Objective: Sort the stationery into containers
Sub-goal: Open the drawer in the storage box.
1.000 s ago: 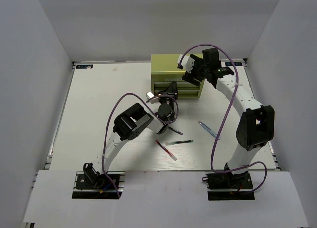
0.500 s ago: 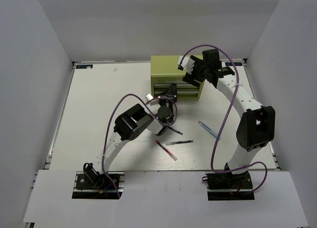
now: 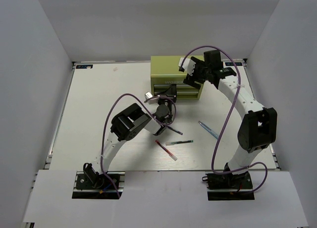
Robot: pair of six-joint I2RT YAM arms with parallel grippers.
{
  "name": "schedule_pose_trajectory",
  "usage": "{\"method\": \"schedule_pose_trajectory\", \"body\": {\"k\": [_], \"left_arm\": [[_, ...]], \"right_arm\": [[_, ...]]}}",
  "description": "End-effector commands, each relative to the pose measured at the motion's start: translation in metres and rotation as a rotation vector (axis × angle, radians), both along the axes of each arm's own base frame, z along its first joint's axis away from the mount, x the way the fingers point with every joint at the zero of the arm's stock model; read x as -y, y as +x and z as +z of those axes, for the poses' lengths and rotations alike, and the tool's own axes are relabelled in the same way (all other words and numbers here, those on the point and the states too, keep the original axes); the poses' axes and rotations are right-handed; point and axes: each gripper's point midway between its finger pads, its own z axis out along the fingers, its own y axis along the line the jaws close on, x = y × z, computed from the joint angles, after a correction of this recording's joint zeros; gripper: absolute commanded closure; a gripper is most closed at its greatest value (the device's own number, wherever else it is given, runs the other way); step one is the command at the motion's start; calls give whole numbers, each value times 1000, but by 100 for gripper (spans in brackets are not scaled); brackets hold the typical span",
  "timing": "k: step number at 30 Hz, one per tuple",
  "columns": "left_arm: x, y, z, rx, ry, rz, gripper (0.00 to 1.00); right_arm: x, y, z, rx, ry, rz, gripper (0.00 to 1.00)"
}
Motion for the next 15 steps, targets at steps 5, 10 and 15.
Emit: {"method": "schedule_pose_trajectory", "body": {"k": [5, 10, 15], "left_arm": [[-54, -22, 104, 266, -241, 90, 100], [-57, -28, 110, 262, -240, 93, 100], [-58, -29, 118, 272, -228, 103, 100]], "right_arm": [[12, -34, -46, -218, -54, -10, 17], [12, -26, -44, -216, -56, -39, 17], [12, -23, -44, -218, -52, -56, 18]]}}
